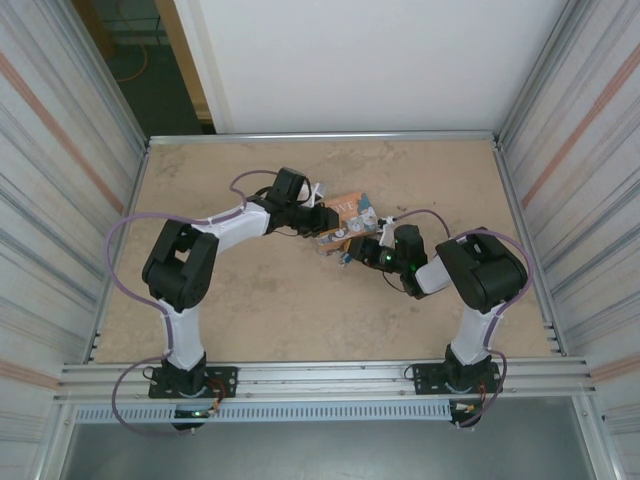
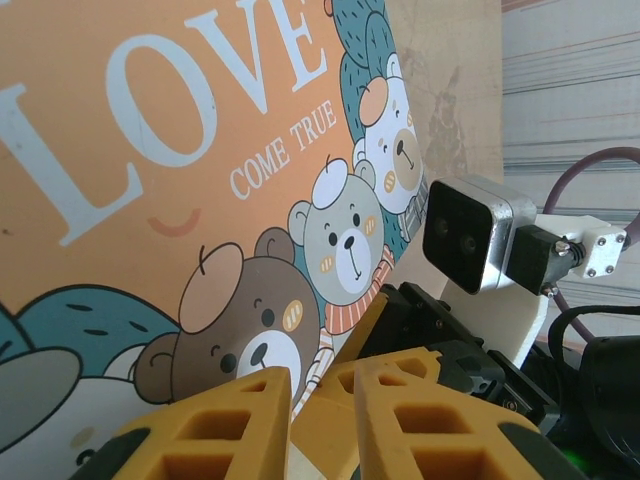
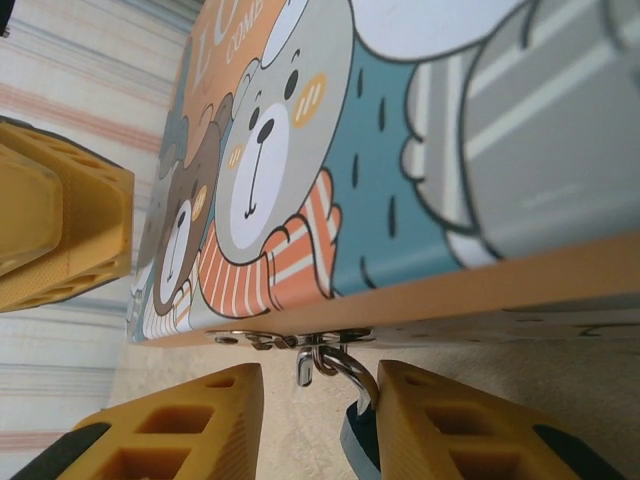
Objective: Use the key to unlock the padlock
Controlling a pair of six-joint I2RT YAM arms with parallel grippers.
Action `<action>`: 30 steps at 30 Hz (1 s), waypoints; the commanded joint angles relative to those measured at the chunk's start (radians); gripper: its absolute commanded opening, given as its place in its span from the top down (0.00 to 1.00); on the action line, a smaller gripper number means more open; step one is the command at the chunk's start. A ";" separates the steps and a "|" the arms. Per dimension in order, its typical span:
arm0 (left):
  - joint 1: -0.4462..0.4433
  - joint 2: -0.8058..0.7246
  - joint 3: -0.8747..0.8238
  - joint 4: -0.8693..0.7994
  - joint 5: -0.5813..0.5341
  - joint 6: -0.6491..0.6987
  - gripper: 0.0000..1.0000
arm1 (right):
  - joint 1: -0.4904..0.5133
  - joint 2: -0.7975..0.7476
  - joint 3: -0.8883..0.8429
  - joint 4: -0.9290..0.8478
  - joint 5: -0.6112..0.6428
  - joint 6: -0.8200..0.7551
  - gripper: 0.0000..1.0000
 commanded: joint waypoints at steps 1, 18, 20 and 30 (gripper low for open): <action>-0.010 0.012 0.009 -0.015 -0.002 0.023 0.76 | 0.006 0.006 0.020 0.013 -0.025 0.009 0.68; -0.010 0.015 -0.040 -0.007 -0.006 0.025 0.76 | 0.019 0.020 0.048 -0.036 0.014 0.008 0.89; -0.010 0.008 -0.057 -0.003 -0.006 0.025 0.76 | 0.024 0.021 0.049 -0.037 0.024 0.012 0.91; -0.009 -0.010 -0.128 0.017 -0.007 0.022 0.76 | 0.050 0.032 0.066 -0.048 0.068 0.022 0.83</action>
